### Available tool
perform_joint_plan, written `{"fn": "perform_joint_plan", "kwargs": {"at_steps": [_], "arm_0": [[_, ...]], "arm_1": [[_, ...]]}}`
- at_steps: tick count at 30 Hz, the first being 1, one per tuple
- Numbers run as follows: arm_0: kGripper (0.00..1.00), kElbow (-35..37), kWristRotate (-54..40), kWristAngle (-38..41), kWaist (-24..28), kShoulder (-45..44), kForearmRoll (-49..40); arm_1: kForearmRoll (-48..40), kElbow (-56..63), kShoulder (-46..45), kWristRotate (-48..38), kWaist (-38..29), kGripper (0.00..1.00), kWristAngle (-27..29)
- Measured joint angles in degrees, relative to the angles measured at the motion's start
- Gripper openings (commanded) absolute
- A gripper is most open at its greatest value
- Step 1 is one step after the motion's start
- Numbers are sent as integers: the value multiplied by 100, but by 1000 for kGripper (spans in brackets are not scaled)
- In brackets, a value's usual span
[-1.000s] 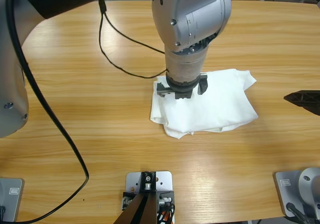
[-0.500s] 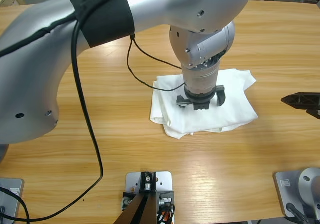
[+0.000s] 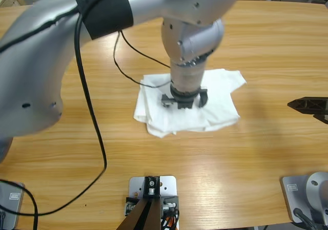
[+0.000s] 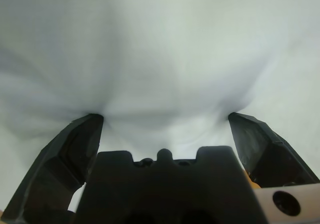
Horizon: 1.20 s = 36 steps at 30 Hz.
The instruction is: Fold clothes
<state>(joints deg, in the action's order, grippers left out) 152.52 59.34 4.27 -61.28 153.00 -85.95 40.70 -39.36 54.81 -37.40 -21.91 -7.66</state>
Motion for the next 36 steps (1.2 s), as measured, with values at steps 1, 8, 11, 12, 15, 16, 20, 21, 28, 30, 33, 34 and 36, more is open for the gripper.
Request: {"fn": "perform_joint_plan", "kwargs": {"at_steps": [1, 8, 11, 12, 15, 16, 20, 21, 28, 30, 33, 34, 36], "arm_0": [[1000, 0, -69, -33, 87, 0, -3], [1000, 0, -951, -79, 774, 0, -16], [1000, 0, -1525, -139, 1264, 0, -16], [1000, 0, -1723, -189, 1461, 0, -16], [1000, 0, -2217, -336, 2067, -3, -16], [1000, 0, -2349, -365, 2268, -3, -16], [1000, 0, -2685, -393, 3065, -5, -16], [1000, 0, -2773, -394, 3260, -5, -16], [1000, 0, -4023, -279, 4649, -4, -16], [1000, 0, -4402, -187, 5025, -4, -16], [1000, 0, -4847, -128, 5428, -2, -16], [1000, 0, -4968, -113, 5516, 2, -17], [1000, 0, -5284, -108, 5631, 10, -17]], "arm_1": [[-8, 2, 0, 0, 0, 1000, -8], [-9, 3, 1, 0, 0, 1000, -26], [-10, 3, 24, 0, -1, 1000, -27], [-14, 3, 37, 0, -2, 1000, -27], [-35, 3, 89, 0, -3, 1000, -27], [-41, 3, 118, 0, -3, 1000, -27], [-60, 2, 363, 0, -3, 1000, -27], [-61, 2, 397, 0, -3, 1000, -27], [-61, 2, 554, 0, -3, 1000, -88], [-61, 2, 565, 0, -3, 1000, -99], [-61, 2, 629, 0, -3, 1000, -125], [-60, 2, 653, 0, -3, 1000, -132], [-60, 2, 709, 0, -3, 1000, -143]]}}
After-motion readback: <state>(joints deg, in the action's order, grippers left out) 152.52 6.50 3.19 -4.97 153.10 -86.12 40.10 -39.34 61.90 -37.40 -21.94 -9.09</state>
